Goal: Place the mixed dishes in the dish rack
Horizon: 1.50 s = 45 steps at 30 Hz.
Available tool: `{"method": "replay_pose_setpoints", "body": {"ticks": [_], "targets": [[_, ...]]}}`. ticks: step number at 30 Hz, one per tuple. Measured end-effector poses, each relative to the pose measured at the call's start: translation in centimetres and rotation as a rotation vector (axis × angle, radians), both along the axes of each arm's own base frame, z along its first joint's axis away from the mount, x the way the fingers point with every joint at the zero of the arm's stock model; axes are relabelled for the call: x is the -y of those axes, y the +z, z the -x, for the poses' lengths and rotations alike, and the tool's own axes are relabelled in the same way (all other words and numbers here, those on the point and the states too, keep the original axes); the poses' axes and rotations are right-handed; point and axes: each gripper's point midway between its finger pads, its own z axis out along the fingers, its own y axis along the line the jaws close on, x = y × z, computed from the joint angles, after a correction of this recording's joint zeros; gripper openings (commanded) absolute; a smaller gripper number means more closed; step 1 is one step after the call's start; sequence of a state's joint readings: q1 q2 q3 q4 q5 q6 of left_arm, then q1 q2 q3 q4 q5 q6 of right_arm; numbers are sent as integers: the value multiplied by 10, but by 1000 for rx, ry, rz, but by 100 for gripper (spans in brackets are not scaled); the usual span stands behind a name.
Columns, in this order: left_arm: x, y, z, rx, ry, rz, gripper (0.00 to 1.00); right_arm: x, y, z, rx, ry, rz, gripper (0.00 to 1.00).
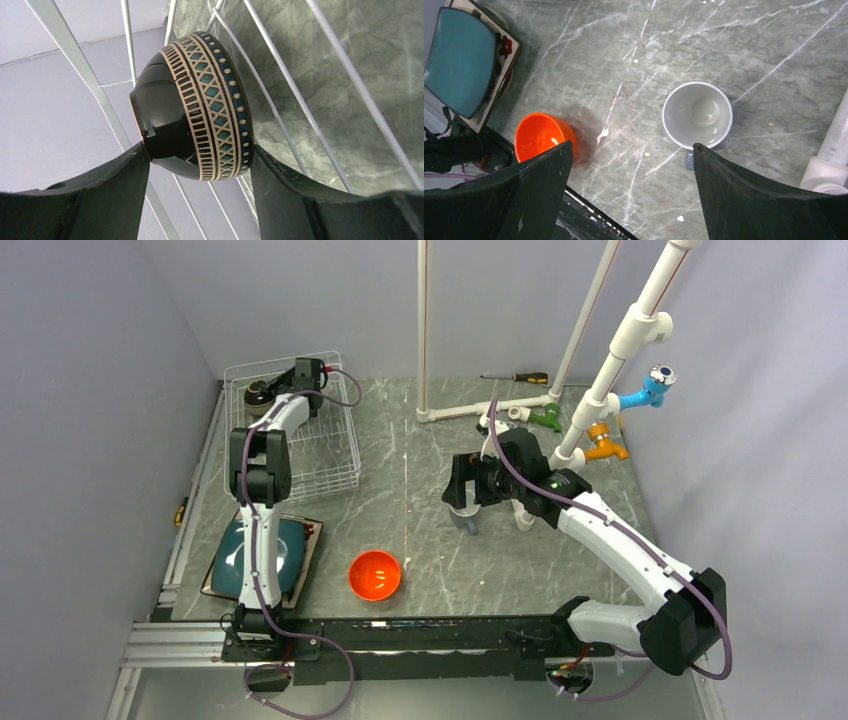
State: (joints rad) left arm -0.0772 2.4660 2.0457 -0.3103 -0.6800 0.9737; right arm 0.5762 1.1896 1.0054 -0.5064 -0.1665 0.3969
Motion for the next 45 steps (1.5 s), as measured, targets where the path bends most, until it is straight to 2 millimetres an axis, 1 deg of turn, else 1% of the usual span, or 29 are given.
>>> {"method": "replay_pose_setpoints", "body": {"ticks": [2, 3, 4, 5, 6, 10, 15, 18, 21, 23, 27, 31, 33, 36, 39, 41, 43, 45], "targets": [[-1, -2, 1, 4, 4, -4, 59, 0, 0, 0, 0, -1, -1, 90], [-1, -2, 1, 7, 7, -6, 62, 0, 0, 0, -2, -2, -2, 90], [-2, -2, 1, 9, 8, -7, 69, 0, 0, 0, -2, -3, -3, 90], [-2, -3, 1, 12, 9, -7, 88, 0, 0, 0, -2, -4, -5, 90], [-2, -3, 1, 15, 11, -8, 98, -1, 1, 0, -1, -5, -6, 90], [-2, -9, 2, 15, 16, 18, 99, -2, 2, -1, -1, -8, -14, 90], [-3, -9, 7, 19, 24, 62, 99, -3, 4, -1, -1, -8, -27, 90], [-1, -7, 12, 18, 27, 93, 99, -3, 9, 1, 7, -9, -42, 90], [4, 3, 16, 38, 26, 140, 99, -6, 14, 1, 12, -7, -64, 90], [9, 16, 18, 63, 28, 185, 100, -7, 15, 1, 9, -12, -74, 90], [23, 52, 25, 135, 22, 310, 99, -8, 13, 1, 2, -20, -84, 90], [45, 105, 41, 237, 19, 504, 99, -9, 6, 1, -21, -26, -79, 91], [61, 129, 52, 285, 20, 628, 99, -9, 0, 0, -36, -25, -70, 91], [94, 160, 78, 326, 2, 876, 99, -12, -13, 1, -69, -20, -41, 90], [136, 184, 124, 305, -34, 1160, 99, -23, -28, 10, -88, 5, 10, 90], [162, 196, 164, 267, -60, 1332, 99, -38, -38, 23, -87, 46, 54, 90], [179, 195, 205, 233, -76, 1450, 99, -56, -51, 41, -88, 98, 106, 89], [189, 185, 248, 195, -72, 1528, 99, -71, -69, 58, -92, 134, 168, 77]]}}
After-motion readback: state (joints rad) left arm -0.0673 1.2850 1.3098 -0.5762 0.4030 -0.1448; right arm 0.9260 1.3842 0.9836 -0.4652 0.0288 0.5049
